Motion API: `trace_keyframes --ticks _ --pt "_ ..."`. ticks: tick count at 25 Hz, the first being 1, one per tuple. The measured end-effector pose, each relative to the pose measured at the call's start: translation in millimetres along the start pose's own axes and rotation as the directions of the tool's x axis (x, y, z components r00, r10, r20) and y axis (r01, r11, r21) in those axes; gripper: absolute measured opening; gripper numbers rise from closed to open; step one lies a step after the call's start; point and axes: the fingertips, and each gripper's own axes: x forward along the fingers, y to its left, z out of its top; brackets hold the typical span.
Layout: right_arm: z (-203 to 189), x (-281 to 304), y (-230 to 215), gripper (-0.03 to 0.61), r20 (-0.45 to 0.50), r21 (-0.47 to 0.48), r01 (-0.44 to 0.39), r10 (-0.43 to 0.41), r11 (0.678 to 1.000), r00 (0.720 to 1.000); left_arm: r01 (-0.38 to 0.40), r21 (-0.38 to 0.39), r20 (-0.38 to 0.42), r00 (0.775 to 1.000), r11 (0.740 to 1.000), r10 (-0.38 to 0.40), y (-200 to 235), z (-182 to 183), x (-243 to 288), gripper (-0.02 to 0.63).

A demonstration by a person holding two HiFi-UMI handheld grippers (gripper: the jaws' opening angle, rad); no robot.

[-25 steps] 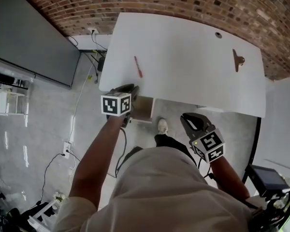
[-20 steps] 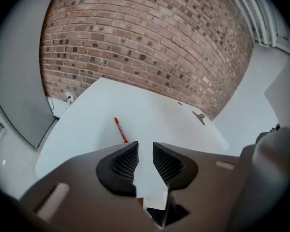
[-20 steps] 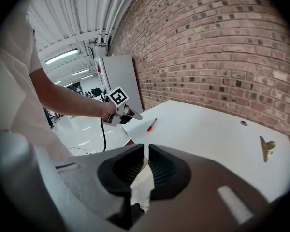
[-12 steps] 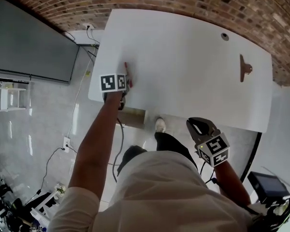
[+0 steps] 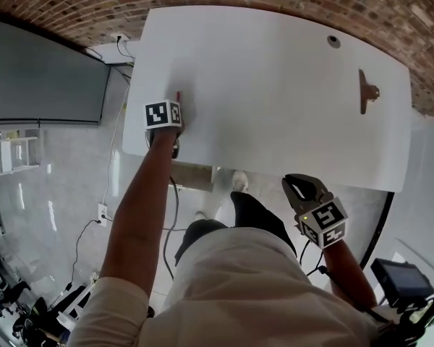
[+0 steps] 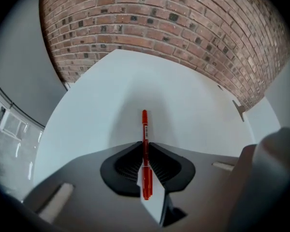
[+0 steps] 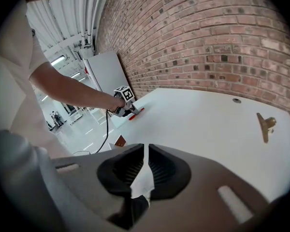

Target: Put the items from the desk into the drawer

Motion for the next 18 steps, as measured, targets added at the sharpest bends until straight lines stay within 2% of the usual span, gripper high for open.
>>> trace_keyframes --ticks 3,6,10,18 --pt "-6.9 1.8 0.0 0.02 -0.015 0.01 0.002 -0.002 1.0 1.0 -0.006 0.026 -0.005 1.0 1.0 0.006 -0.1 -0.4 -0.5 0.049" --pt "-16.7 2.2 4.0 0.02 -0.042 0.015 -0.002 0.003 1.0 0.999 0.011 0.03 0.029 0.999 0.999 -0.012 -3.9 -2.6 -6.0 0.048" --pt "-12.9 3.0 16.1 0.02 0.0 -0.003 0.008 -0.008 1.0 1.0 0.06 0.029 0.089 0.994 0.998 -0.062 -11.4 -13.6 -23.1 0.048" --pt "-27.2 7.2 81.8 0.02 -0.006 -0.037 0.014 -0.014 0.999 1.0 0.151 0.052 0.187 0.969 0.987 -0.158 -3.4 -69.5 -63.5 0.048"
